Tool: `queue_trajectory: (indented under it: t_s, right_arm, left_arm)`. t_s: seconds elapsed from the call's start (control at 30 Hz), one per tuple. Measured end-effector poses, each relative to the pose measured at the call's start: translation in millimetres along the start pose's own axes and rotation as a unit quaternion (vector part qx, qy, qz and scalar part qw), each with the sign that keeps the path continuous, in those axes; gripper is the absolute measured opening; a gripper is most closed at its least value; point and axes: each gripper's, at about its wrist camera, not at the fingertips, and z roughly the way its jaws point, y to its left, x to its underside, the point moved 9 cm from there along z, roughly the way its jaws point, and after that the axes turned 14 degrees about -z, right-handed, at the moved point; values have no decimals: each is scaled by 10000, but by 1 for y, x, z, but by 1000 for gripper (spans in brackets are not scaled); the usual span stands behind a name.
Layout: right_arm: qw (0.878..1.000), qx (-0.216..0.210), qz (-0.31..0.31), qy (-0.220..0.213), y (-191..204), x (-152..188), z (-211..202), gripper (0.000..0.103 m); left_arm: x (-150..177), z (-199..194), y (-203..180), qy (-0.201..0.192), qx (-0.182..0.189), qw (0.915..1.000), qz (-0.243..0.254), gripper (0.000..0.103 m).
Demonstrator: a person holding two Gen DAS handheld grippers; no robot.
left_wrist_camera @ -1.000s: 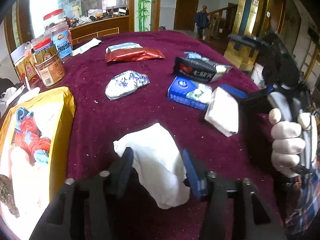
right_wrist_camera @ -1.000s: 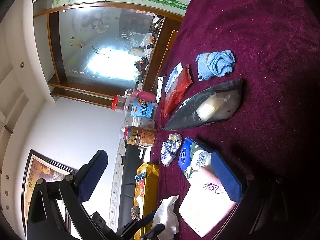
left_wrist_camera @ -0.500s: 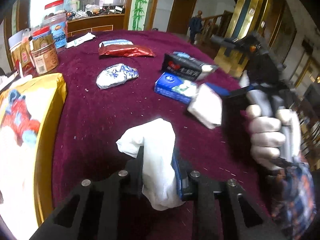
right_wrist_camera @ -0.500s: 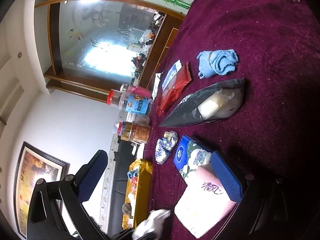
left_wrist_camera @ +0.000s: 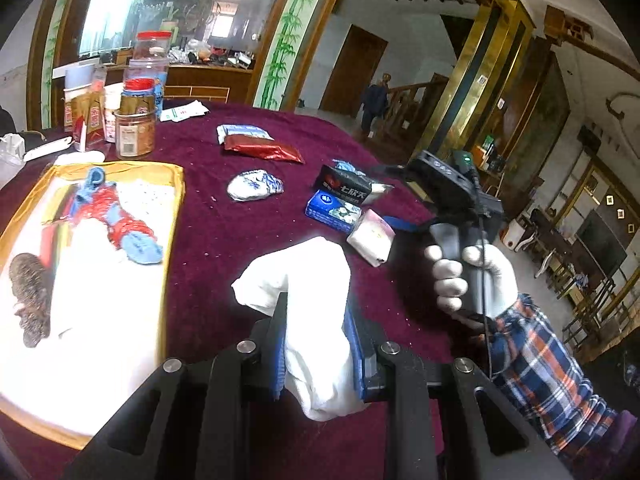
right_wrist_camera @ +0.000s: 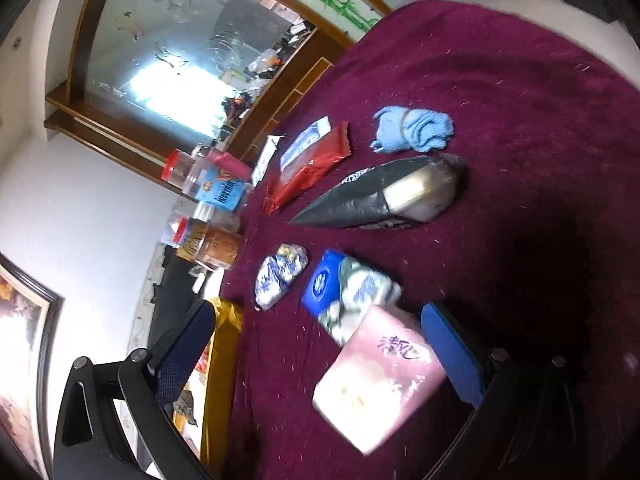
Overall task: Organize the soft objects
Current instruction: 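Lift the white sock with the left tool while the right tool lifts the pink tissue pack, then release the sock and pink tissue pack into the tray with both tools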
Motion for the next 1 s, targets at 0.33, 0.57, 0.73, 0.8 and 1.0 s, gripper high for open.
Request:
queue_trajectory:
  t_s: [0.33, 0.57, 0.73, 0.8, 1.0]
  right_arm:
    - [9908, 1216, -378, 458, -4, 20, -27, 102]
    - [9755, 1796, -549, 1145, 10, 50, 16, 89]
    - [9528, 2623, -909, 1227, 11, 56, 31, 83]
    - [9392, 2990, -1164, 1224, 9, 54, 31, 68]
    - [9450, 2823, -1196, 1138, 6, 60, 12, 60]
  left_arm:
    - [7, -14, 19, -64, 161, 9997, -186, 25]
    - [10, -24, 35, -111, 18, 9995, -308, 26]
    - [13, -28, 41, -98, -3, 9993, -360, 26]
    - [14, -30, 41, -98, -14, 9993, -350, 26]
    - [12, -44, 62, -213, -170, 9984, -487, 26]
